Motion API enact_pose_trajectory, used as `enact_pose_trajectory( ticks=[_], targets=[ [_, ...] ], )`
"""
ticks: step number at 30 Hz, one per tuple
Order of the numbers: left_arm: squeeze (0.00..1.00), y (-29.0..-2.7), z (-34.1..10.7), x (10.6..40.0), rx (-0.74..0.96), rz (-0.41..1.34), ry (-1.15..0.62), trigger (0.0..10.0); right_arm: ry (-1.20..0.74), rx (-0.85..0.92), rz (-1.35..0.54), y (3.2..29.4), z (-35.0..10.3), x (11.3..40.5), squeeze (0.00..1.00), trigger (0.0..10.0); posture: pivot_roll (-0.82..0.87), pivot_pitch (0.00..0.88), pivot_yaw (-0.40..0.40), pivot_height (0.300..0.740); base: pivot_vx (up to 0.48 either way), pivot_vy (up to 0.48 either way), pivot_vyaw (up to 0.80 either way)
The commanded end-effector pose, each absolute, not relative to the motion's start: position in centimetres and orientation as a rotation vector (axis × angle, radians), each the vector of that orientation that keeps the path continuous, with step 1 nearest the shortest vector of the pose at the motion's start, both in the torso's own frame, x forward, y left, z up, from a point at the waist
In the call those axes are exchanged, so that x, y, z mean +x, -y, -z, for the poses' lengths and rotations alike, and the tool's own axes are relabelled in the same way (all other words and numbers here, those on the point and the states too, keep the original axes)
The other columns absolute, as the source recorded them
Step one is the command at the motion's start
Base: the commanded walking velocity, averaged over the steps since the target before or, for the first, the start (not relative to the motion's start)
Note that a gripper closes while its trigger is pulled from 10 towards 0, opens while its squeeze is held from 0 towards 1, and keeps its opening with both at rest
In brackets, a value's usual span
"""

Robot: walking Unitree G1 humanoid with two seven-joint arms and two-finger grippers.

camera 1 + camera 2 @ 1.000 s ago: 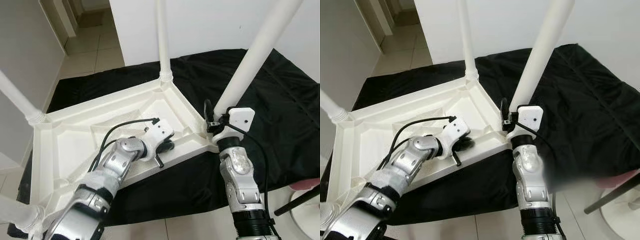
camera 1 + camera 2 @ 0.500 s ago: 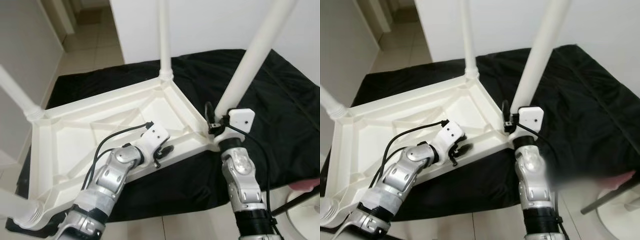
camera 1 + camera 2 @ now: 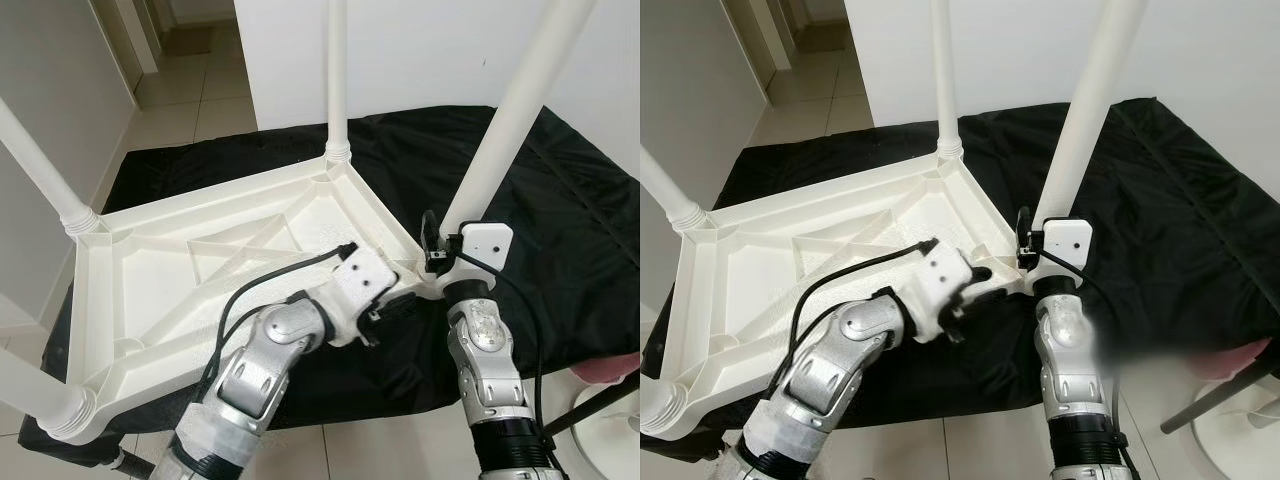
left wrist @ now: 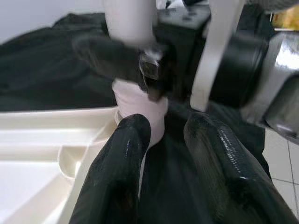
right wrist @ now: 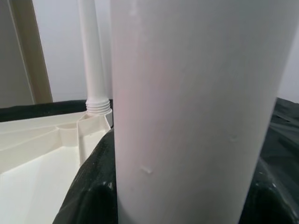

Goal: Building children table

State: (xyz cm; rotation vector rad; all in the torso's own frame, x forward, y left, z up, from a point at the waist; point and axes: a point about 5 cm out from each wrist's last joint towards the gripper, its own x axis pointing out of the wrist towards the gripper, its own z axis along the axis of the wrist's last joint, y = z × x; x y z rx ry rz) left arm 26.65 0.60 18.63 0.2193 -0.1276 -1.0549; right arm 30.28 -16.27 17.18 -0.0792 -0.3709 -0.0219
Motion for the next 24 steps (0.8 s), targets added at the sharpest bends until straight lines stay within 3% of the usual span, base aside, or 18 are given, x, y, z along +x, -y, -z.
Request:
enact_pose_trajectory(
  ticks=[1, 10, 19, 24],
  targets=[
    [0.00, -1.4, -18.1, 26.8, 0.209, 1.010, 0.103, 10.0, 0.397, -0.087, 0.024, 16.2, -17.4, 30.1, 0.00, 10.0, 0.00, 0.000, 0.059, 0.740, 0.000, 0.000, 0.00],
    [0.00, -4.8, -16.9, 28.2, 0.232, 0.833, 0.064, 10.0, 0.428, 0.124, 0.047, 16.7, -17.9, 30.1, 0.00, 10.0, 0.00, 0.000, 0.076, 0.740, 0.000, 0.000, 0.00],
    [0.00, -6.5, -17.5, 28.9, 0.236, 0.761, 0.074, 10.0, 0.437, 0.078, 0.119, 17.5, -18.0, 30.1, 0.00, 10.0, 0.01, 0.003, 0.081, 0.740, 0.000, 0.000, 0.00],
    [0.00, -7.5, -18.5, 28.6, 0.157, 0.781, 0.077, 10.0, 0.424, -0.005, 0.132, 17.9, -17.9, 30.2, 0.00, 10.0, 0.01, 0.015, 0.085, 0.740, 0.000, 0.000, 0.00]
  ],
)
